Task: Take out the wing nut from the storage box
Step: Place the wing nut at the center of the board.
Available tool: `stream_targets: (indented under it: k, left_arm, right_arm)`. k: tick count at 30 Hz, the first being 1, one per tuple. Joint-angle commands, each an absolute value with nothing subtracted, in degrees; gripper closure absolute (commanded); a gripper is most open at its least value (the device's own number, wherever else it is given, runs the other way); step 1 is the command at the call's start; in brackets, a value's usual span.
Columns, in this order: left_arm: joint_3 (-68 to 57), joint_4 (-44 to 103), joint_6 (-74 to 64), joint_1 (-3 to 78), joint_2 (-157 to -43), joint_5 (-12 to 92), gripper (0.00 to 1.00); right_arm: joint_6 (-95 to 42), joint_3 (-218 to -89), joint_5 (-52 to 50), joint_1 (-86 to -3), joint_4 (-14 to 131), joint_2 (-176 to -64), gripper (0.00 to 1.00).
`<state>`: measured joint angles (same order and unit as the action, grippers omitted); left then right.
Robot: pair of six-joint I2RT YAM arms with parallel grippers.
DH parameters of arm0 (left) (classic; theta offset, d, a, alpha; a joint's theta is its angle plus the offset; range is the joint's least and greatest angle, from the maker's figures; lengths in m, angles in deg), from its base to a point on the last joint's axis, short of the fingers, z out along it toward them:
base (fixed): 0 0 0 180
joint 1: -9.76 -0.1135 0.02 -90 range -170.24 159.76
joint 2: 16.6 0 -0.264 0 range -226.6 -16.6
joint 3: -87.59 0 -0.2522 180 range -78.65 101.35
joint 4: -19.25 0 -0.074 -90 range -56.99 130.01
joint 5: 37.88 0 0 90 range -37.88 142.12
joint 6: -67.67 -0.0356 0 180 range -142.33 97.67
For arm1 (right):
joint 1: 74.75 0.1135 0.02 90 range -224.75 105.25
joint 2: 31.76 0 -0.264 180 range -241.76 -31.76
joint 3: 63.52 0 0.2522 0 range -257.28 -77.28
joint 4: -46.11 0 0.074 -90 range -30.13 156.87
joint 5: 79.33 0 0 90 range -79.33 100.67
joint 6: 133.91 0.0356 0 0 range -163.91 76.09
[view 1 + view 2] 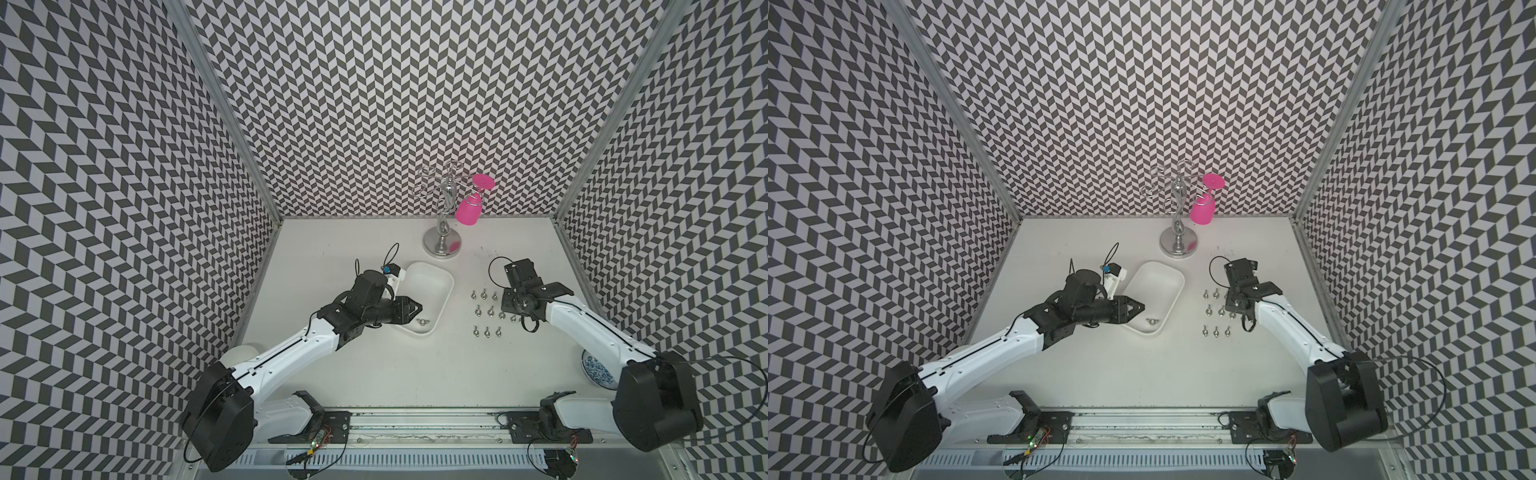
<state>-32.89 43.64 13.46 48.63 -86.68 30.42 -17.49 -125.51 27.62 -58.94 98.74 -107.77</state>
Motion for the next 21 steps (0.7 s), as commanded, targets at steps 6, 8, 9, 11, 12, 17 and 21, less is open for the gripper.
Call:
stream_targets:
  k: [6,8,9,11,12,17,21]
  left_arm:
    - [-33.02,40.15,13.49,48.60,-86.08,30.33,0.69]
    - [-33.03,40.10,13.79,48.60,-86.12,30.32,0.69]
    - [-32.98,40.21,13.95,48.60,-86.03,30.40,0.69]
    - [-33.09,40.13,14.21,48.54,-85.75,30.55,0.69]
    - [-33.25,40.03,14.30,48.57,-85.60,30.67,0.69]
    - [-33.56,39.42,14.34,48.56,-86.28,30.63,0.69]
    - [-33.64,38.71,14.51,48.53,-86.91,30.53,0.69]
  right_arm:
    - [-15.82,-124.64,22.87,-60.51,96.32,-108.18,1.00]
    - [-15.23,-123.49,20.92,-61.02,95.79,-108.97,1.00]
    - [-14.60,-122.37,19.72,-60.98,95.03,-109.08,1.00]
    - [-13.44,-120.92,18.38,-61.01,94.19,-109.08,1.00]
    - [-13.11,-120.44,17.92,-61.03,93.85,-109.10,1.00]
    - [-12.29,-118.66,17.98,-61.04,93.81,-109.40,1.00]
    - [-12.73,-119.28,17.54,-61.03,94.50,-111.32,1.00]
